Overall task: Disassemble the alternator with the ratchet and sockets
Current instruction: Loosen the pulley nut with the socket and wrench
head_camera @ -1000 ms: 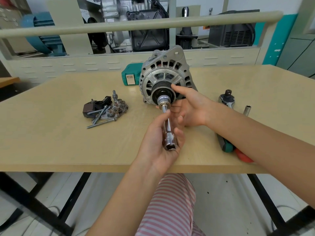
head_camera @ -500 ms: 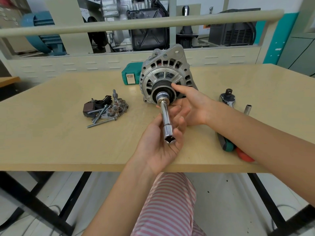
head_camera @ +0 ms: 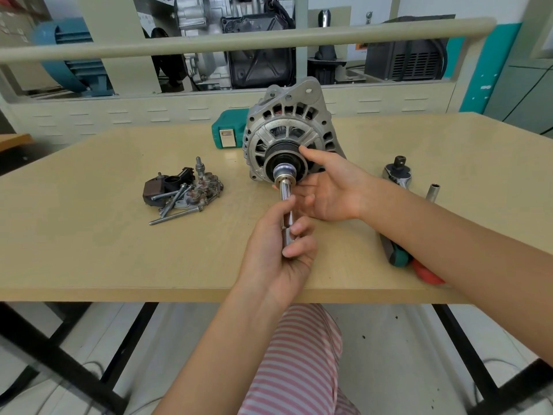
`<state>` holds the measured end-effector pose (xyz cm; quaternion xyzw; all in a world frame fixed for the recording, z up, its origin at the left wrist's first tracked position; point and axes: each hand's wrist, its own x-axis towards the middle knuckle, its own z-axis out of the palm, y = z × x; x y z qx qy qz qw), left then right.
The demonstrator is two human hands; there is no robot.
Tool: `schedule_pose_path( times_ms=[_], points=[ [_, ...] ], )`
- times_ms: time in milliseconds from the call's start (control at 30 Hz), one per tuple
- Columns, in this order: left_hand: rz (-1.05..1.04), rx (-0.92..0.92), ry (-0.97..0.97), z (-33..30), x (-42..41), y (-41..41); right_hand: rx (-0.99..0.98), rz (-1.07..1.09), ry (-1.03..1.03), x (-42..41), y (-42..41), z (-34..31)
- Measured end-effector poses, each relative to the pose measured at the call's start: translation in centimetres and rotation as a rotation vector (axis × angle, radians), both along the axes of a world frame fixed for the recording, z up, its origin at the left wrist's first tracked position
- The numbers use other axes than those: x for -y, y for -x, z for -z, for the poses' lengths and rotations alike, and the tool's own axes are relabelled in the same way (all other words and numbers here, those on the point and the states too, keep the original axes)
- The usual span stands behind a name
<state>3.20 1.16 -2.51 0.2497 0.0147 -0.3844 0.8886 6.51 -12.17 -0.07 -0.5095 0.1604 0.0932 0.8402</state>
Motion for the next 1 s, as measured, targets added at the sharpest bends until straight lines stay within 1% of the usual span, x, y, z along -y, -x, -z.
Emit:
schedule_pose_path(
  times_ms=[167, 267, 567, 667, 867, 1000],
  points=[
    [-0.053, 0.036, -0.02, -0.07, 0.2, 0.26, -0.006, -0.018, -0.038, 0.39, -0.32, 0.21],
    [-0.013, 0.019, -0.008, -0.13, 0.1, 0.13, -0.005, -0.016, -0.064, 0.49, -0.44, 0.21],
    [0.142, -0.048, 0.134, 0.27, -0.62, -0.38, -0.001, -0.022, 0.003, 0.21, -0.13, -0.01],
    [0.107, -0.04, 0.102, 0.14, -0.43, -0.26, -0.014, -0.006, -0.003, -0.07, 0.1, -0.21],
    [0.027, 0.051, -0.001, 0.06, -0.18, 0.01, -0.005, -0.004, 0.022, -0.21, 0.14, -0.17],
    [-0.014, 0.026, -0.018, 0.18, 0.01, 0.08, -0.005, -0.009, 0.009, -0.1, 0.12, -0.12]
  ],
)
